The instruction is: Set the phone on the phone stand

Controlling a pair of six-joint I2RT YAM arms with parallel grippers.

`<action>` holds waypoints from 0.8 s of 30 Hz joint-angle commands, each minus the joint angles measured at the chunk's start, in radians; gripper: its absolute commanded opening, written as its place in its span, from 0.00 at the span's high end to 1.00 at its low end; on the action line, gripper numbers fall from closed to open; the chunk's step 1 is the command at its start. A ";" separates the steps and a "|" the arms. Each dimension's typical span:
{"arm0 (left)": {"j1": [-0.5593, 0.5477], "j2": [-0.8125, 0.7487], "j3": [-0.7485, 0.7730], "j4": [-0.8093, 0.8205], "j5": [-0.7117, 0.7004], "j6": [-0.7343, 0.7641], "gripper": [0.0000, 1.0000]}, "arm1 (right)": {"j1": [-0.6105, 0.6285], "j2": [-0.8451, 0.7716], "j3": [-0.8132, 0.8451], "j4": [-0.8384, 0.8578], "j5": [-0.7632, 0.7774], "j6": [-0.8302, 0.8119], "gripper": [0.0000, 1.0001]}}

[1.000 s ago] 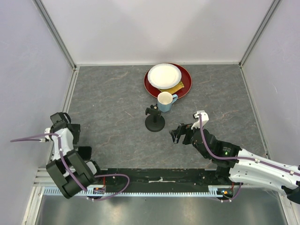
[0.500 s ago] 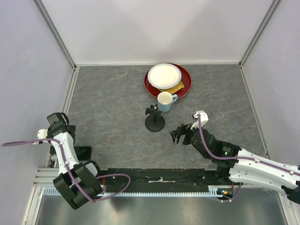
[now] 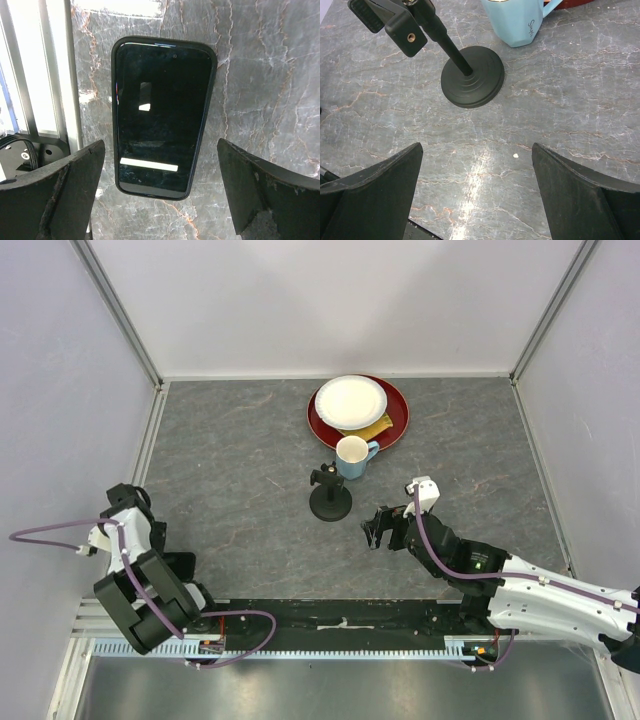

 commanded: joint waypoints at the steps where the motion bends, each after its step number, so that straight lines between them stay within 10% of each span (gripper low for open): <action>1: 0.009 0.052 0.005 0.004 0.005 -0.060 0.00 | -0.002 -0.009 0.016 0.024 0.014 -0.020 0.03; 24: 0.011 0.080 -0.079 0.131 0.067 -0.097 0.00 | -0.004 -0.032 -0.014 0.034 0.016 -0.011 0.02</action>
